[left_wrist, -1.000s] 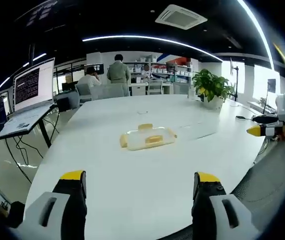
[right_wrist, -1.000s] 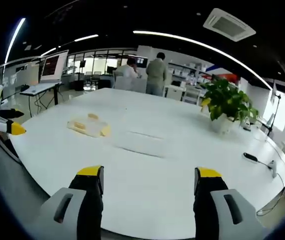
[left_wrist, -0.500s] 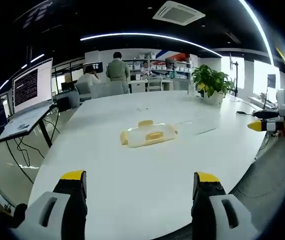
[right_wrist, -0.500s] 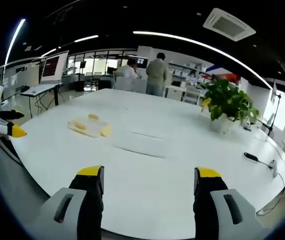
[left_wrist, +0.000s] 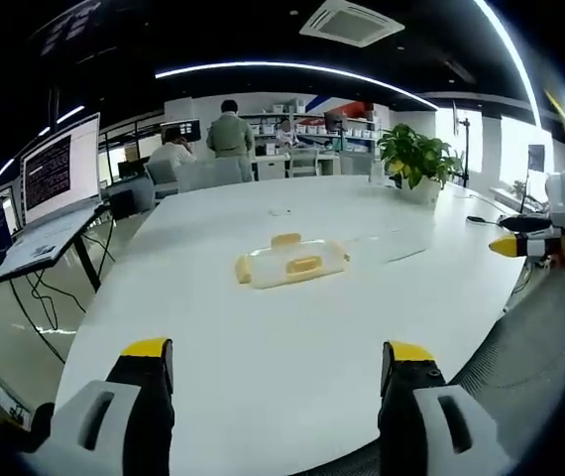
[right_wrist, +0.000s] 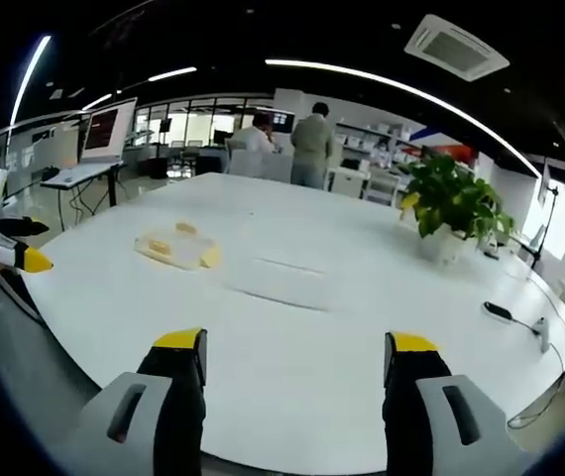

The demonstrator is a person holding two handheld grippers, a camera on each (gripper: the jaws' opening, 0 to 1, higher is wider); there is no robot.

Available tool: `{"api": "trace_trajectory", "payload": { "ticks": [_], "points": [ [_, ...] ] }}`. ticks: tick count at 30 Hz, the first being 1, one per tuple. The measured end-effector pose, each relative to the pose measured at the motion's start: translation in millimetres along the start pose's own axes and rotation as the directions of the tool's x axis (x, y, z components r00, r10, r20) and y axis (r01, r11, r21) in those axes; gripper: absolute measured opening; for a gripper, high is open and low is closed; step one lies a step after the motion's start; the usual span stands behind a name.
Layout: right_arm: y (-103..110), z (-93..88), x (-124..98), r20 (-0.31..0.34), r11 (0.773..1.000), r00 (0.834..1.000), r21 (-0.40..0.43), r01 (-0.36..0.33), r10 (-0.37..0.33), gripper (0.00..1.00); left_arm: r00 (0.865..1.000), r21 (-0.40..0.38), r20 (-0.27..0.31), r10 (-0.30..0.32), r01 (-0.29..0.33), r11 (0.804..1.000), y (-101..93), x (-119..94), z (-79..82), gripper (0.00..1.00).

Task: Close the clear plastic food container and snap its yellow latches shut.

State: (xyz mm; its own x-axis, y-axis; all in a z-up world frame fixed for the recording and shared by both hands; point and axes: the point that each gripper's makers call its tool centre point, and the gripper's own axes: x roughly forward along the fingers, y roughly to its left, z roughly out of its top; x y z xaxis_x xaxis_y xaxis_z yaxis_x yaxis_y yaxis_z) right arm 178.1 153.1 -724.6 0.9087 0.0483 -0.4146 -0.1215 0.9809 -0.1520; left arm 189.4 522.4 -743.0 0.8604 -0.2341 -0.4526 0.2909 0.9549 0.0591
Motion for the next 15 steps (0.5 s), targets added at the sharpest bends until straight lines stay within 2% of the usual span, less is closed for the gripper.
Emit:
{"api": "trace_trajectory", "payload": {
  "ticks": [15],
  "points": [
    [2.2, -3.3, 1.4, -0.020, 1.000, 1.000, -0.015, -0.013, 0.013, 0.70, 1.000, -0.002, -0.003, -0.011, 0.011, 1.000, -1.8, 0.5, -0.6, 0.81]
  ]
}}
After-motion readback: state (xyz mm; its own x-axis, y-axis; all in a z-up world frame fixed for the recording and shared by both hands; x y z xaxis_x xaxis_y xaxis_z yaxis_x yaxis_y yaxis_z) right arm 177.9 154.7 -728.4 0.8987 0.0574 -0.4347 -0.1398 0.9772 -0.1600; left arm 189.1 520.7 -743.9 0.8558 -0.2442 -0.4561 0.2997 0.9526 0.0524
